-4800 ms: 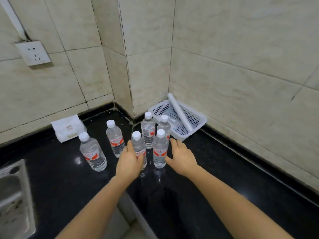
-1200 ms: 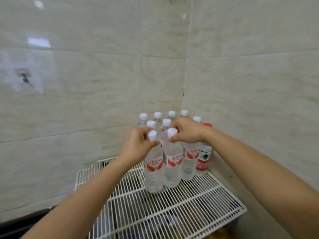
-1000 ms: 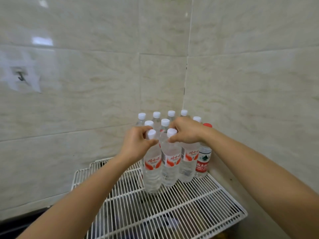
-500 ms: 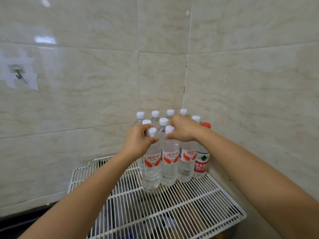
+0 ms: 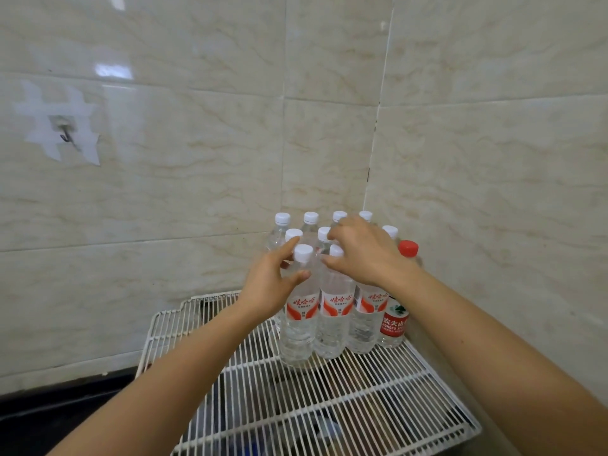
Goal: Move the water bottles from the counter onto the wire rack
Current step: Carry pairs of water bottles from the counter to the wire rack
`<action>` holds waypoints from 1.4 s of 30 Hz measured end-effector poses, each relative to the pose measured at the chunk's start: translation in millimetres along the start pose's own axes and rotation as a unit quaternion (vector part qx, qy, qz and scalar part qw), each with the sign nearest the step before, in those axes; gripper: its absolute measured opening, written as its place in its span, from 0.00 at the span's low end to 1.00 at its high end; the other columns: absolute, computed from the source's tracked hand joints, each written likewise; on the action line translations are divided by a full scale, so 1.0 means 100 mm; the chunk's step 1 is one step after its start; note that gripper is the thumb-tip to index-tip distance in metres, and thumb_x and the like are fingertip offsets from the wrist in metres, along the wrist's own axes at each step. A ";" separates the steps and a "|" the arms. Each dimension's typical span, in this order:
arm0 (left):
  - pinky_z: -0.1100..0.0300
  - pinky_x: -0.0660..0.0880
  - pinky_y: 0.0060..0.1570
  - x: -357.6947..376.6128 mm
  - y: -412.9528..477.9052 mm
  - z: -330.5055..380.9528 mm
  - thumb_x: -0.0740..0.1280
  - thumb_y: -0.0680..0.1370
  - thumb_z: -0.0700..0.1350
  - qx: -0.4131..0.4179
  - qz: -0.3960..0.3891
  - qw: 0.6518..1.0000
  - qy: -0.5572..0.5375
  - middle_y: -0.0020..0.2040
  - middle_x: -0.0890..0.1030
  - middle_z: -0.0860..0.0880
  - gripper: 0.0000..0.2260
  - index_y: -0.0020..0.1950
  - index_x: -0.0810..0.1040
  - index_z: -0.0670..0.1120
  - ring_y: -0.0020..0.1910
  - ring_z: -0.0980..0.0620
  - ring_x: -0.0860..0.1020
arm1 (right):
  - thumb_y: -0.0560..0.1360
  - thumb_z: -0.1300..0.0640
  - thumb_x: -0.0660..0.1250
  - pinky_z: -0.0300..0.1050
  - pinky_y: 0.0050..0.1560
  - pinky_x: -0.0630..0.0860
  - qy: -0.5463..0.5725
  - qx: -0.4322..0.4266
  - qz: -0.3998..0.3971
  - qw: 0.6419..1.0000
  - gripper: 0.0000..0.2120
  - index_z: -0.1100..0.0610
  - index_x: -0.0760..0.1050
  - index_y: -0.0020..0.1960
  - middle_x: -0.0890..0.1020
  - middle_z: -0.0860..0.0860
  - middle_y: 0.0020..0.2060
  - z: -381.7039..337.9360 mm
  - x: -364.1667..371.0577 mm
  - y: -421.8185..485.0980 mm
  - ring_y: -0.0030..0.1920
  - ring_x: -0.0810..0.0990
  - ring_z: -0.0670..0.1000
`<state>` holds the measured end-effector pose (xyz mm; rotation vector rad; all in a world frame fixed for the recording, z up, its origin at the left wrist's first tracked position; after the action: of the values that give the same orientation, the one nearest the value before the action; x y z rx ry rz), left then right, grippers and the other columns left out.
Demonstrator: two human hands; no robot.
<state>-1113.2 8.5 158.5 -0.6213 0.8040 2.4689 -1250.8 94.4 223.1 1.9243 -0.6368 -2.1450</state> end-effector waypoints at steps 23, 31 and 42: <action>0.64 0.71 0.54 -2.82 -2.89 -1.97 0.63 0.79 0.46 -0.272 0.200 0.922 0.190 0.60 0.78 0.49 0.15 0.66 0.76 0.47 0.52 0.56 0.76 | 0.77 0.46 0.64 0.46 0.60 0.69 0.285 -0.212 -0.116 0.928 0.20 0.56 0.73 0.63 0.77 0.52 0.59 -3.99 1.17 -0.22 0.63 0.73 0.53; 0.56 0.74 0.58 -4.12 -4.85 -2.58 0.60 0.80 0.48 -0.444 0.218 0.835 0.243 0.66 0.72 0.47 0.17 0.68 0.73 0.47 0.58 0.49 0.77 | 0.77 0.47 0.64 0.50 0.59 0.73 0.291 -0.288 -0.223 0.885 0.22 0.58 0.71 0.66 0.76 0.54 0.62 -6.46 1.27 -0.92 0.63 0.72 0.54; 0.49 0.71 0.62 -5.46 -6.45 -3.10 0.59 0.79 0.49 -0.580 0.244 0.727 0.274 0.68 0.70 0.43 0.23 0.74 0.64 0.47 0.66 0.44 0.69 | 0.77 0.47 0.63 0.53 0.63 0.70 0.228 -0.422 -0.277 0.833 0.24 0.59 0.68 0.67 0.72 0.55 0.63 -8.82 1.34 -1.43 0.64 0.69 0.56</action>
<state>-242.4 119.1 -40.7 -1.8044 -0.7202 3.1133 -384.6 0.3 -17.0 2.0245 0.9167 -1.5969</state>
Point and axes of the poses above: each hand's wrist, its own y-axis towards the middle knuckle, its own x-axis out of the palm, z = x × y, the point moved 1 cm from there along y, towards the middle knuckle
